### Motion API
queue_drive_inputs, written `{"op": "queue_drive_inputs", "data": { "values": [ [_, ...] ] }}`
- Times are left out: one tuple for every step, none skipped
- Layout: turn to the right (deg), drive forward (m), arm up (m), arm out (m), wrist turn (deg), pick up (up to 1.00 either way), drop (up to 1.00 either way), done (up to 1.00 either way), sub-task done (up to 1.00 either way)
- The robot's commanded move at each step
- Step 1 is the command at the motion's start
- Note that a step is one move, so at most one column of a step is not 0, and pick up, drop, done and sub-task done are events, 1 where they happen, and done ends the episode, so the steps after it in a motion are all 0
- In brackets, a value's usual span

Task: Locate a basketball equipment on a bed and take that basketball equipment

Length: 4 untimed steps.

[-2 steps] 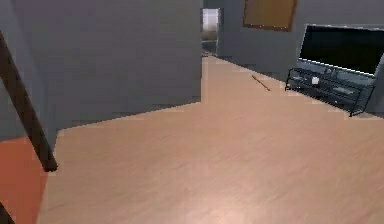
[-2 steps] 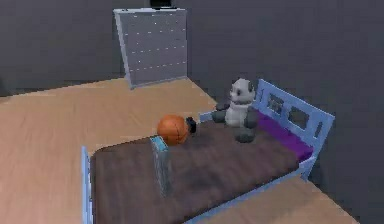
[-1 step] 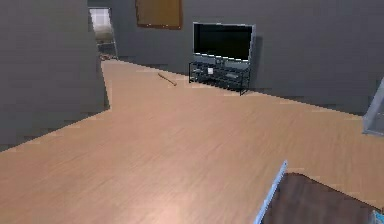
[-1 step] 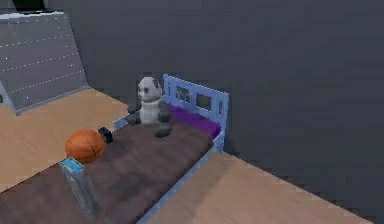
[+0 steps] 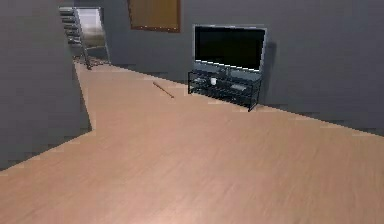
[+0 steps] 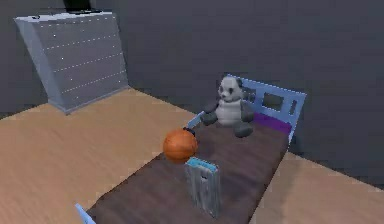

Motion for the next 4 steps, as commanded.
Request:
{"op": "queue_drive_inputs", "data": {
  "values": [
    [36.0, 0.00, 0.00, 0.00, 0.0, 0.00, 0.00, 0.00, 0.00],
    [0.0, 1.00, 0.00, 0.00, 0.0, 0.00, 0.00, 0.00, 0.00],
    [45.0, 0.00, 0.00, 0.00, 0.0, 0.00, 0.00, 0.00, 0.00],
    [3.0, 0.00, 0.00, 0.00, 0.0, 0.00, 0.00, 0.00, 0.00]
  ]
}}
